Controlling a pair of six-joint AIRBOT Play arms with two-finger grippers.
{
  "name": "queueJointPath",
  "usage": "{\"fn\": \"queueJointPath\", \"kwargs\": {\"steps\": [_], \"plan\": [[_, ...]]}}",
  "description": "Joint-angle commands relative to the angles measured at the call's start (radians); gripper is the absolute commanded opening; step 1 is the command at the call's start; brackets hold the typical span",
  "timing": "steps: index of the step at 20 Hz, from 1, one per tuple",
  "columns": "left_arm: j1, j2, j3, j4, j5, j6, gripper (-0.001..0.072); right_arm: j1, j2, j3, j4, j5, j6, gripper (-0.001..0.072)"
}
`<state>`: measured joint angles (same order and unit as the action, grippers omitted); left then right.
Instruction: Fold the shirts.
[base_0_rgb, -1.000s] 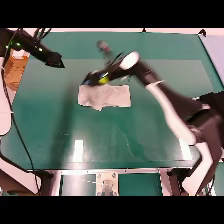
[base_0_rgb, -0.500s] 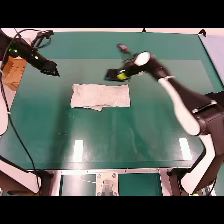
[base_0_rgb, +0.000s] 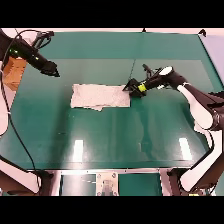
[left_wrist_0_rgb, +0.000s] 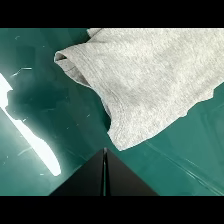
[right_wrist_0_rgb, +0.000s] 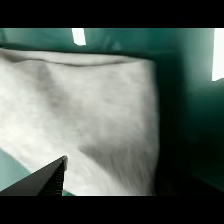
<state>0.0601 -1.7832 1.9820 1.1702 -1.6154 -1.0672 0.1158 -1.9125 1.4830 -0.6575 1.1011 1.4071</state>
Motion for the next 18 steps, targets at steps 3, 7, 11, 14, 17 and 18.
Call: {"fn": "queueJointPath", "kwargs": {"steps": [3, 7, 11, 14, 17, 18], "plan": [[0.000, 0.000, 0.000, 0.000, -0.001, -0.009, 0.0022, 0.092, -0.019, -0.005, 0.270, -0.063, -0.135, 0.0032], [0.000, 0.000, 0.000, 0.000, -0.021, -0.009, 0.0022, 0.001, 0.097, 0.151, 0.268, -0.014, -0.122, 0.0014], [0.000, 0.000, 0.000, 0.000, -0.040, -0.009, 0.0022, -0.251, 0.302, 0.265, 0.164, 0.084, -0.032, 0.0013], [0.000, 0.000, 0.000, -0.003, -0.039, -0.015, 0.0022, -0.502, 0.431, 0.283, 0.065, 0.160, 0.031, 0.0014], [0.000, 0.000, 0.000, -0.003, -0.038, -0.025, 0.0022, -0.771, 0.514, 0.283, -0.022, 0.245, 0.061, 0.0014], [0.000, 0.000, 0.000, -0.003, -0.038, -0.025, 0.0022, -0.863, 0.530, 0.283, -0.042, 0.283, 0.079, 0.0013]]}}
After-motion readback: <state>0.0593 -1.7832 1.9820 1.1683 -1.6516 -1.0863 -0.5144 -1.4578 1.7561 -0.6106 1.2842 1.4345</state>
